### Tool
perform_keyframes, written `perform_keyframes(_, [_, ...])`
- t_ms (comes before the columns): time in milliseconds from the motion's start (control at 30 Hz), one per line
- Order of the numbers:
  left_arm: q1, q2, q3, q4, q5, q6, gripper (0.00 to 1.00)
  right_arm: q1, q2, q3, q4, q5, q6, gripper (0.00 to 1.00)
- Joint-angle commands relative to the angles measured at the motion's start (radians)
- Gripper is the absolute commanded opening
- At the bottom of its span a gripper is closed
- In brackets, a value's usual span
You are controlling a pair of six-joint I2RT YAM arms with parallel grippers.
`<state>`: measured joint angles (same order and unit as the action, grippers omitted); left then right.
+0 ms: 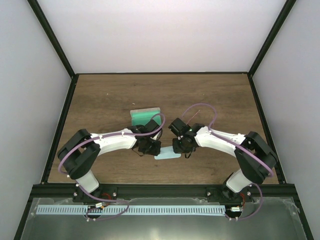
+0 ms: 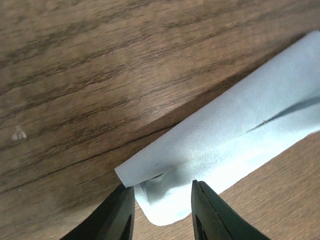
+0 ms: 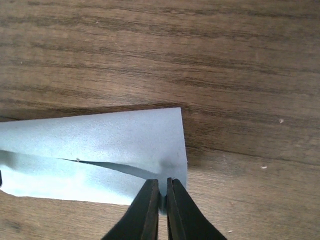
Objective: Organize the sunglasses
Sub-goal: Fold the glasses cleaning cloth at the center of the board.
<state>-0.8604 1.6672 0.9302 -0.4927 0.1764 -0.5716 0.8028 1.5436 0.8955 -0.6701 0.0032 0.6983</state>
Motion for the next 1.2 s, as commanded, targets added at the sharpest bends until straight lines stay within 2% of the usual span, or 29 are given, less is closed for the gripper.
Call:
perform_keyframes(0, [-0.005, 0.0, -0.007, 0.002, -0.006, -0.007, 0.37, 0.009, -0.023, -0.003, -0.001, 0.002, 0.015, 0.1])
perform_keyframes(100, [-0.005, -0.008, -0.005, -0.003, -0.014, -0.008, 0.44, 0.009, -0.031, -0.002, 0.001, -0.001, 0.012, 0.23])
perform_keyframes(300, [-0.005, -0.027, 0.002, -0.007, -0.033, -0.011, 0.45, 0.009, -0.033, 0.017, 0.013, 0.002, 0.014, 0.24])
perform_keyframes(467, [0.0, -0.019, 0.03, -0.01, -0.041, -0.015, 0.45, 0.009, 0.023, 0.055, 0.036, -0.012, 0.012, 0.07])
perform_keyframes(533, [0.006, -0.014, 0.034, -0.009, -0.042, -0.021, 0.45, 0.009, 0.053, 0.071, 0.048, -0.014, 0.009, 0.03])
perform_keyframes(800, [0.034, -0.025, 0.028, -0.01, -0.04, -0.027, 0.45, 0.008, 0.117, 0.095, 0.067, -0.019, 0.001, 0.03])
perform_keyframes(1167, [0.046, -0.026, 0.011, 0.0, -0.033, -0.024, 0.45, 0.009, 0.088, 0.049, 0.078, -0.057, 0.011, 0.03])
